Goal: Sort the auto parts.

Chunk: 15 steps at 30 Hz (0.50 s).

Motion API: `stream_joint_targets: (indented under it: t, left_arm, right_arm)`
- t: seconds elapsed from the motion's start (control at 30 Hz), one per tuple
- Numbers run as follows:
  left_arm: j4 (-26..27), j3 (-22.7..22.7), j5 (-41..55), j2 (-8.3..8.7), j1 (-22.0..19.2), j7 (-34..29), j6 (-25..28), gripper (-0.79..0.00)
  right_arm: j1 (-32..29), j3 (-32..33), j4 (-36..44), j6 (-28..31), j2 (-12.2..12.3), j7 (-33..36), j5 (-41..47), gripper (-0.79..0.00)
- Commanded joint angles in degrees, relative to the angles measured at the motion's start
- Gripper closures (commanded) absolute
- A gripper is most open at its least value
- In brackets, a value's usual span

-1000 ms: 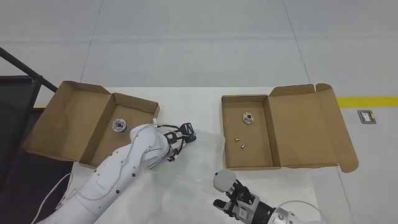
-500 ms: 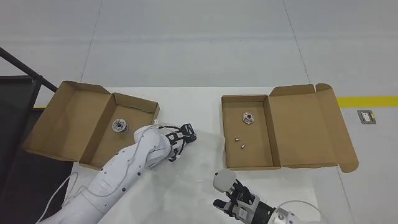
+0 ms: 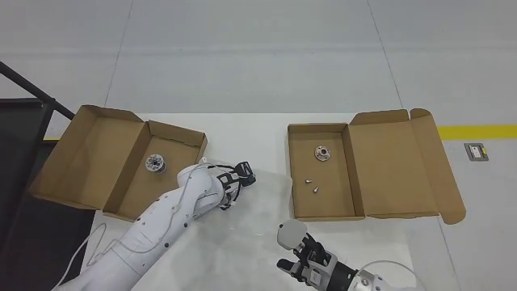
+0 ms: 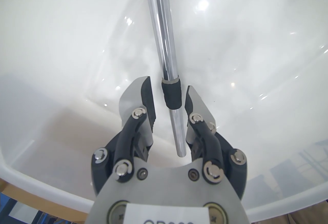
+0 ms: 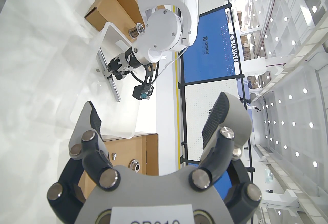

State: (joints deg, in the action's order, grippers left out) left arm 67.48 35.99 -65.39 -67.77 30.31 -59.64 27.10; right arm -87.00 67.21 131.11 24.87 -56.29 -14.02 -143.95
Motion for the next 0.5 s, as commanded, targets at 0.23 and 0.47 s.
stream_joint_targets:
  t: [0.23,0.47]
  left_arm:
    - [-2.5,-0.4,-0.2,-1.14,-0.7,0.7,0.3,-0.277]
    - [-3.9,-0.4,-0.1,-1.86,-1.1,1.1,0.5,-0.142]
  right_arm:
    - [0.0,0.0,0.0,0.0,0.0,0.0,0.0,-0.785]
    - [0.0,0.0,0.0,0.0,0.0,0.0,0.0,-0.785]
